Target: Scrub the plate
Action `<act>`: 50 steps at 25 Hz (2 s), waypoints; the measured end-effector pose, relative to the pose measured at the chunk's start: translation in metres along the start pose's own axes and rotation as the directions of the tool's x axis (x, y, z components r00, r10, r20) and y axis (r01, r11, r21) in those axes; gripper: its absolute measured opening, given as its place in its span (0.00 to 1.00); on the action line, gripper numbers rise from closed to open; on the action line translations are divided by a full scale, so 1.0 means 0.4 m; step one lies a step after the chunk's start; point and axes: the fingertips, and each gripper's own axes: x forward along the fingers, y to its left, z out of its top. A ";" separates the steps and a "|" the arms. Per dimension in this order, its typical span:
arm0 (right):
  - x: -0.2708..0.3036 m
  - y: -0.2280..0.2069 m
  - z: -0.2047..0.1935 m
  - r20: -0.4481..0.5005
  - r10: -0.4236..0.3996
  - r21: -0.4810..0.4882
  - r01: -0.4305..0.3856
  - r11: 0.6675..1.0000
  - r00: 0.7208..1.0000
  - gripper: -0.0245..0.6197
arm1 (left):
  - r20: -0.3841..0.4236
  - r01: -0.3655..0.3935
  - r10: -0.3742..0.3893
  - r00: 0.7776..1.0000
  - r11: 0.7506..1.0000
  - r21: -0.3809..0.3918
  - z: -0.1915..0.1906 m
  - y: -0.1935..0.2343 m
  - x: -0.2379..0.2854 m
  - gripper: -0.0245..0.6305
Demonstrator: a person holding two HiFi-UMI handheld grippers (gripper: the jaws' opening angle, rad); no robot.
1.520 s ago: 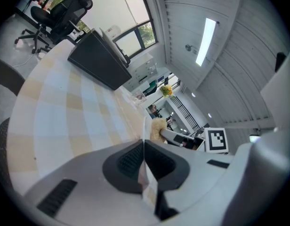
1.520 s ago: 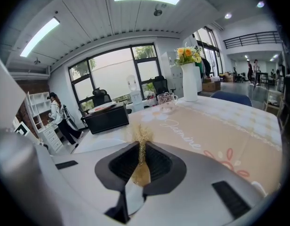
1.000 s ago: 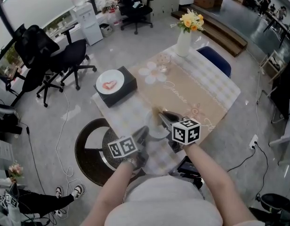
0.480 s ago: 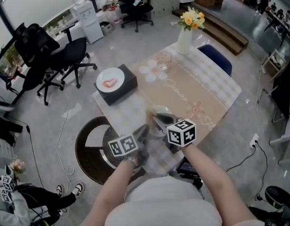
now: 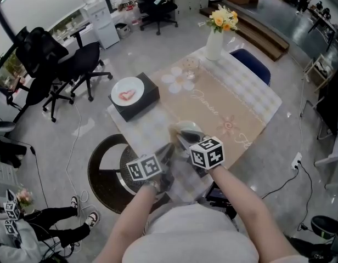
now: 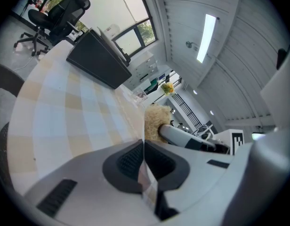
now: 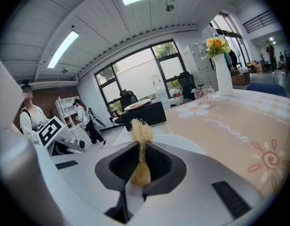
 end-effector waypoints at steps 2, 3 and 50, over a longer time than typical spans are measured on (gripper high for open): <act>-0.002 -0.006 0.000 -0.002 -0.014 0.004 0.014 1.000 1.000 0.10 | -0.002 0.000 0.000 1.000 1.000 -0.003 0.000 -0.002 -0.002 0.06; -0.002 -0.008 0.000 -0.003 -0.020 0.003 0.020 1.000 1.000 0.10 | -0.003 0.000 0.000 1.000 1.000 -0.004 0.000 -0.003 -0.003 0.06; -0.123 -0.255 -0.045 -0.067 -0.440 0.023 0.442 0.897 0.896 0.10 | -0.008 0.023 -0.023 1.000 1.000 -0.007 -0.001 -0.002 -0.001 0.06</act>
